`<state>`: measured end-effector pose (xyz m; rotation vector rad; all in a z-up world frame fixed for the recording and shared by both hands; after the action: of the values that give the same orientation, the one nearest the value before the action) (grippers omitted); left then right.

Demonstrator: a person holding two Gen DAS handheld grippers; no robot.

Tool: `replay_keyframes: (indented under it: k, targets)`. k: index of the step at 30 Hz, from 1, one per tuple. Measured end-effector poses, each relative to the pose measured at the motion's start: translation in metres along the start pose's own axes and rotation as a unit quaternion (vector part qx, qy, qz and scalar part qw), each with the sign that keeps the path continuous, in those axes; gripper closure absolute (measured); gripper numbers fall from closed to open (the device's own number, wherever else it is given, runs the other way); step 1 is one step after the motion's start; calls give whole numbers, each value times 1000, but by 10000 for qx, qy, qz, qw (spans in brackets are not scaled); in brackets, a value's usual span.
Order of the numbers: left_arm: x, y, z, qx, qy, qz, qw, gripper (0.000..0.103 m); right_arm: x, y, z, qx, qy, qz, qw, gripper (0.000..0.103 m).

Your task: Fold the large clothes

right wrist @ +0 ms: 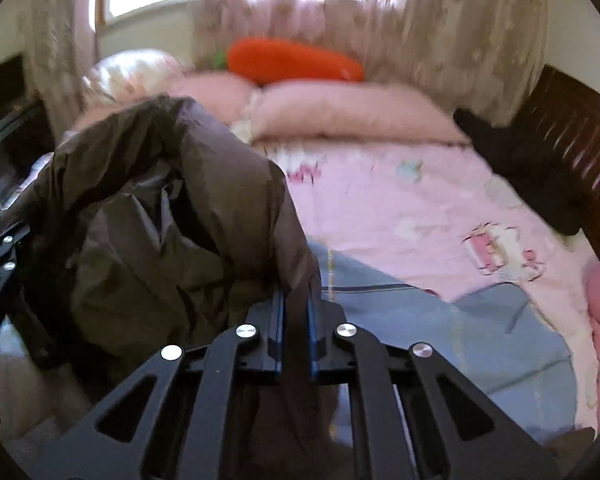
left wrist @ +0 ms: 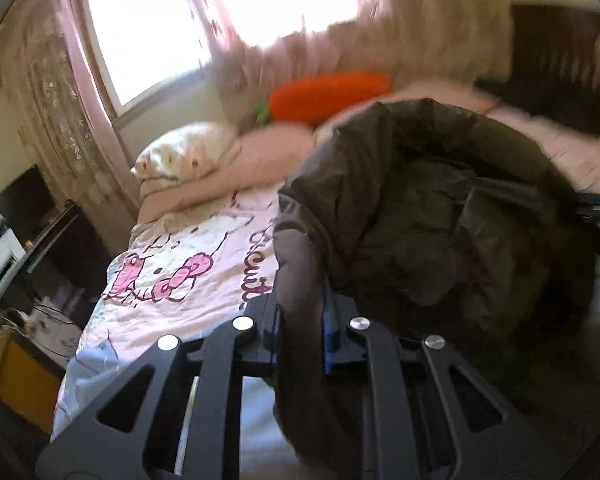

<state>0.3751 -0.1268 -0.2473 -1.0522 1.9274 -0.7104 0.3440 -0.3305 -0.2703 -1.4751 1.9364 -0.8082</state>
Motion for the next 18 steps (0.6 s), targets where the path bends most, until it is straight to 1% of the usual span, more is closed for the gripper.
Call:
replay_keyframes:
  k: [1,2,3,4,5,6,8,9,10,11,12,13,14,15,16,17,18]
  targets:
    - [0,10,-38,125,78,26,9999,89,10,11,-33,35,-107,188,9998,96]
    - [3,25,-73,184,122,47,9997,89,15,21,-55,-10,-192,295,9994,96]
    - [8,40,-100,136,207,43,9997,89,17,29,-68,-54,-239,363,9990,96]
    - [11,55,-119,79,245,24,9997,89,22,44,-87,-106,-284,445,9986,97]
    - [18,76,-143,-10,239,38,9997,89,30,70,-113,-214,-337,561,9976,97]
    - [26,97,-163,-79,135,154,9998,89,34,90,-127,-316,-346,650,9968,98]
    - [40,131,-189,-125,-116,331,9993,89,39,137,-154,-655,-349,940,9928,100]
    - [47,149,-198,-216,-183,357,9990,89,42,161,-165,-853,-300,1053,9903,100]
    - [55,170,-206,-384,-230,311,9985,89,43,184,-173,-1027,-214,1142,9879,100]
    - [60,187,-209,-525,-201,204,9982,87,43,206,-179,-1178,-137,1220,9854,100]
    - [64,202,-211,-660,-180,103,9976,80,45,229,-184,-1357,-56,1329,9818,100]
    - [69,221,-212,-891,-250,17,9957,74,44,247,-186,-1520,-24,1410,9783,100]
    - [72,236,-211,-1123,-363,-41,9930,49,46,262,-189,-1673,31,1467,9749,100]
    - [72,248,-210,-1322,-596,-95,9894,21,45,271,-189,-1813,91,1514,9717,100]
    - [70,256,-214,-1410,-756,-162,9870,9,45,282,-190,-1974,143,1627,9666,100]
    - [67,262,-218,-1470,-756,-259,9859,2,43,288,-192,-2044,147,1717,9636,99]
    - [63,266,-224,-1471,-645,-337,9864,2,43,291,-192,-2142,141,1864,9587,90]
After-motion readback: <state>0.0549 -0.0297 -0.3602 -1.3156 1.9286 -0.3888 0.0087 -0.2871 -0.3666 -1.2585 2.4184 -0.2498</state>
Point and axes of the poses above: each gripper's, at about its wrist camera, not at the fingertips, and z roughly the way its jaws point, x to its right, y to its underside, the point moved 3 cm from there along z, roughly the way its jaws point, and after that the axes turned 7 degrees about z, right-handed, at the moved point
